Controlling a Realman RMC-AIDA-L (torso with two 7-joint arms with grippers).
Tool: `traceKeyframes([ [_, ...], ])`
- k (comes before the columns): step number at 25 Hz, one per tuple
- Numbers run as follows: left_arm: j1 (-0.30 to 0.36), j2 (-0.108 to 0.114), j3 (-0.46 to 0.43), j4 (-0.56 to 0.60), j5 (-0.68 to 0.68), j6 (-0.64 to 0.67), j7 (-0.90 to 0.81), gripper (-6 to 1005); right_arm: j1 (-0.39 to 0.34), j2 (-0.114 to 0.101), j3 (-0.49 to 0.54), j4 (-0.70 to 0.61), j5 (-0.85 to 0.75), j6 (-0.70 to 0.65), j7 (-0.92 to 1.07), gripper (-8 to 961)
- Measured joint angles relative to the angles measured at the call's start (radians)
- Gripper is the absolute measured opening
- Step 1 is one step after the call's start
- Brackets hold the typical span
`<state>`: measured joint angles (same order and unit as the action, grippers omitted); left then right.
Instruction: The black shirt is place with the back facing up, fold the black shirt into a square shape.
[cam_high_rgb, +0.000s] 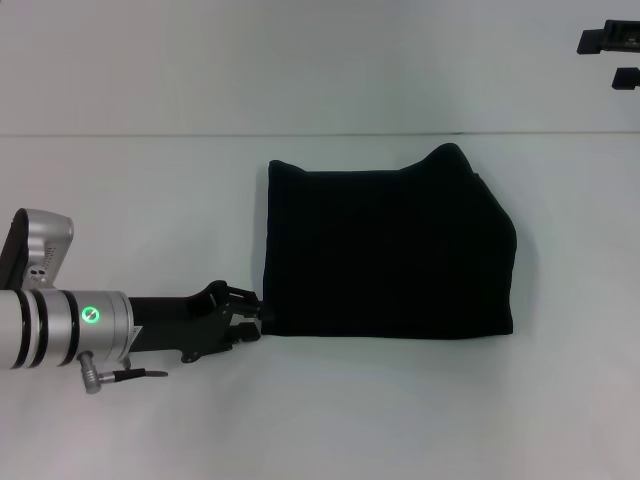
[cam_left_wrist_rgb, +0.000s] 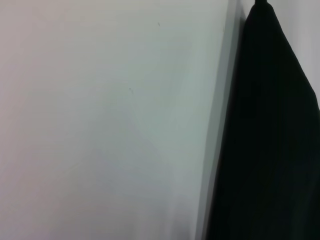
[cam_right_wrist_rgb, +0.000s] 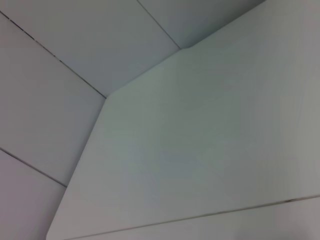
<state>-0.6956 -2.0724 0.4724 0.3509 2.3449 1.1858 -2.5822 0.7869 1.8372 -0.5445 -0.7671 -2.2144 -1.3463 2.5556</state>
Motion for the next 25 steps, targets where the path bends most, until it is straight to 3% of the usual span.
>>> traceKeyframes([
  [25, -0.037, -0.005, 0.002, -0.009, 0.0, -0.008, -0.005, 358, -0.003, -0.001, 0.003, 0.0, 0.003, -0.003, 0.0, 939],
])
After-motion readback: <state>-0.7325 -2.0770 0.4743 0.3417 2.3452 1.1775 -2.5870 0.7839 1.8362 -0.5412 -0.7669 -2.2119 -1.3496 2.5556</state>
